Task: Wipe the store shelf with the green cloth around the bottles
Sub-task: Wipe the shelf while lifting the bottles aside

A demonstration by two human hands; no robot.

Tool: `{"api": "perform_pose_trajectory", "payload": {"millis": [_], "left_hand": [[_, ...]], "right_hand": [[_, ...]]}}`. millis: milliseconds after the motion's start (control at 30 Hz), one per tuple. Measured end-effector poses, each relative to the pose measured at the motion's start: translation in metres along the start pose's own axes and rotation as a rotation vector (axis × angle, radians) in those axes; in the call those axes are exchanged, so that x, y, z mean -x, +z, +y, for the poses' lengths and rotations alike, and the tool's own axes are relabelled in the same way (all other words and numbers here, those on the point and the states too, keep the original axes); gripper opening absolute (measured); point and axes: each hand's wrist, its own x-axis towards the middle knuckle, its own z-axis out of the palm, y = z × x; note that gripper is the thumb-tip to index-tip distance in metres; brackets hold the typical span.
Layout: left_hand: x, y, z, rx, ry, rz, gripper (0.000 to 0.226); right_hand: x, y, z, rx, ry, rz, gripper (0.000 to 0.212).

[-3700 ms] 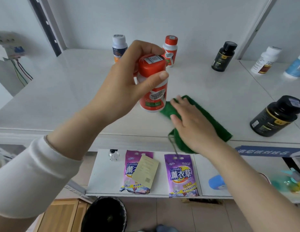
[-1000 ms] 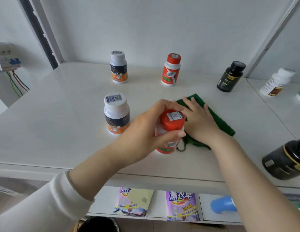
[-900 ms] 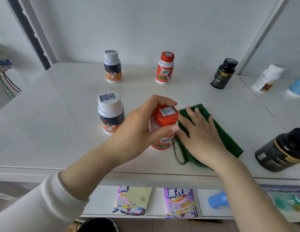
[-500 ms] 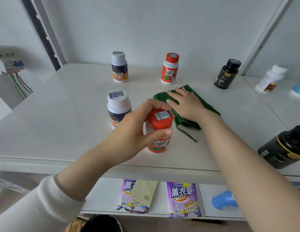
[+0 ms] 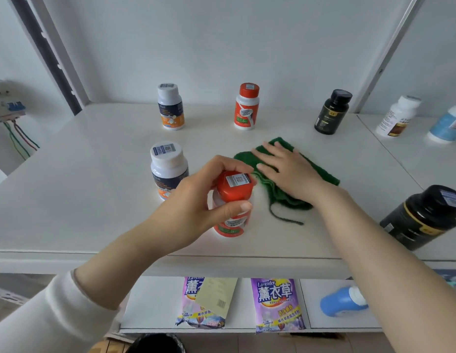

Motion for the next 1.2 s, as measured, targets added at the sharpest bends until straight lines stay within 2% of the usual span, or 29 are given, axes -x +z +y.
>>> {"api": "perform_pose_trajectory", "payload": {"millis": [67,167,233,367,467,533,600,667,833,900,967,1033,1133,1200], "left_hand": [[-0.003,0.003,-0.001,-0.008,0.013,0.003,0.034],[-0.010,0.010,0.000,-0.021,0.018,0.007,0.035],[-0.017,0.013,0.000,-0.039,0.006,0.014,0.035],[-0.028,0.016,-0.003,-0.052,-0.009,0.019,0.035],[-0.033,0.018,-0.005,-0.038,-0.008,-0.001,0.035],[-0.036,0.020,-0.005,-0.029,-0.004,-0.014,0.036],[-0.038,0.022,-0.005,-0.010,-0.001,-0.015,0.037],[-0.040,0.024,-0.006,0.018,0.003,-0.010,0.036],[-0.040,0.028,-0.006,0.038,0.011,-0.003,0.037],[-0.040,0.029,-0.004,0.004,0.007,0.005,0.042],[-0.039,0.030,0.000,-0.077,0.015,0.064,0.053],[-0.040,0.034,0.010,-0.161,0.085,0.184,0.057],[-0.046,0.048,0.040,-0.204,0.267,0.296,0.046],[-0.051,0.069,0.061,-0.205,0.378,0.240,0.039]], "right_hand": [[0.002,-0.007,0.024,0.039,0.231,0.006,0.048],[0.009,-0.005,0.028,0.006,0.388,0.008,0.052],[0.025,0.003,0.017,-0.006,0.392,0.023,0.055],[0.078,0.011,-0.006,-0.026,0.238,0.078,0.056],[0.113,0.013,-0.020,-0.047,0.191,0.125,0.054],[0.131,0.017,-0.031,-0.053,0.196,0.254,0.048],[0.147,0.022,-0.044,-0.070,0.222,0.465,0.034],[0.159,0.029,-0.055,-0.064,0.251,0.654,0.031],[0.181,0.036,-0.062,-0.074,0.247,0.818,0.030],[0.190,0.031,-0.059,-0.290,0.319,0.821,0.028],[0.197,0.023,-0.050,-0.643,0.420,0.802,0.018],[0.207,0.012,-0.038,-0.923,0.510,0.806,0.024],[0.228,-0.006,-0.014,-1.347,0.599,0.822,0.035],[0.244,-0.020,0.001,-1.528,0.596,0.843,0.034]]}}
